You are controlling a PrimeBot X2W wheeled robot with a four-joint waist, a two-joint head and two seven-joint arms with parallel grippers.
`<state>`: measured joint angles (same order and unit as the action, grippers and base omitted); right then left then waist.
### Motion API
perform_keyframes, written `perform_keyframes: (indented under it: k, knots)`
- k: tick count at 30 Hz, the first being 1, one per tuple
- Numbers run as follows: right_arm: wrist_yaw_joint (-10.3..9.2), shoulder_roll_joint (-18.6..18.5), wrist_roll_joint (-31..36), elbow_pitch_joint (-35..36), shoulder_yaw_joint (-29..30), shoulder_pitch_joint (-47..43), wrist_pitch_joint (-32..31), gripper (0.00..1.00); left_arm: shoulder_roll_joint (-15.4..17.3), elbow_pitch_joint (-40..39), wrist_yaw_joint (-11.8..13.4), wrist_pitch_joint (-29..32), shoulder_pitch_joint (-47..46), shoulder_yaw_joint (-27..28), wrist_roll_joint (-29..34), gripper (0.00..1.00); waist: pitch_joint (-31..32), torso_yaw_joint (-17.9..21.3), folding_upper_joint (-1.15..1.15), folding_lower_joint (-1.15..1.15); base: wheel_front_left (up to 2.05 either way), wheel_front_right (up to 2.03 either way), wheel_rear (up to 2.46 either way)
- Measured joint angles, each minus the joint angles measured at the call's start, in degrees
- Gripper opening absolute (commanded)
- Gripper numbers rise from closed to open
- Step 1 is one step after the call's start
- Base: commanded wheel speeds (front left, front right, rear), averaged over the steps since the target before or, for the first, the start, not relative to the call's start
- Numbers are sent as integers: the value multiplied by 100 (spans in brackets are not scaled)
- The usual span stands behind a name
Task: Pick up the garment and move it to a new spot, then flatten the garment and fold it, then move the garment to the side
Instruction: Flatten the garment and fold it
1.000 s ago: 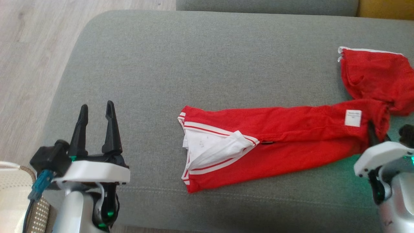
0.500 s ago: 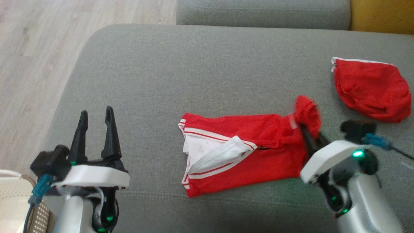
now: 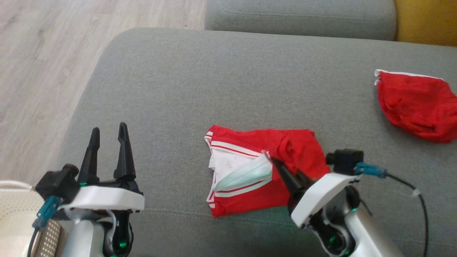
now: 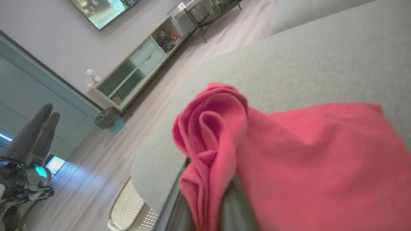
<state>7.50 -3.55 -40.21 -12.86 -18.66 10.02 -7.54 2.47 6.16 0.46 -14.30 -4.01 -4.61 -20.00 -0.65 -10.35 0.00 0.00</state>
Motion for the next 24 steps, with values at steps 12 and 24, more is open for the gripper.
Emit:
perform_keyframes:
  k: [12, 24]
  knots:
    - [0, -3, -813, -1433, -1013, 920, 1066, 0, 0, 2, 15, 0, -23, -99, -154, 100, -308, -386, 0, 0, 0, 0, 0]
    - [0, -12, -1417, -2620, -2096, 1415, 1467, 87, 0, 97, 55, 0, -104, -203, -230, 100, -460, -714, 0, 0, 0, 0, 0]
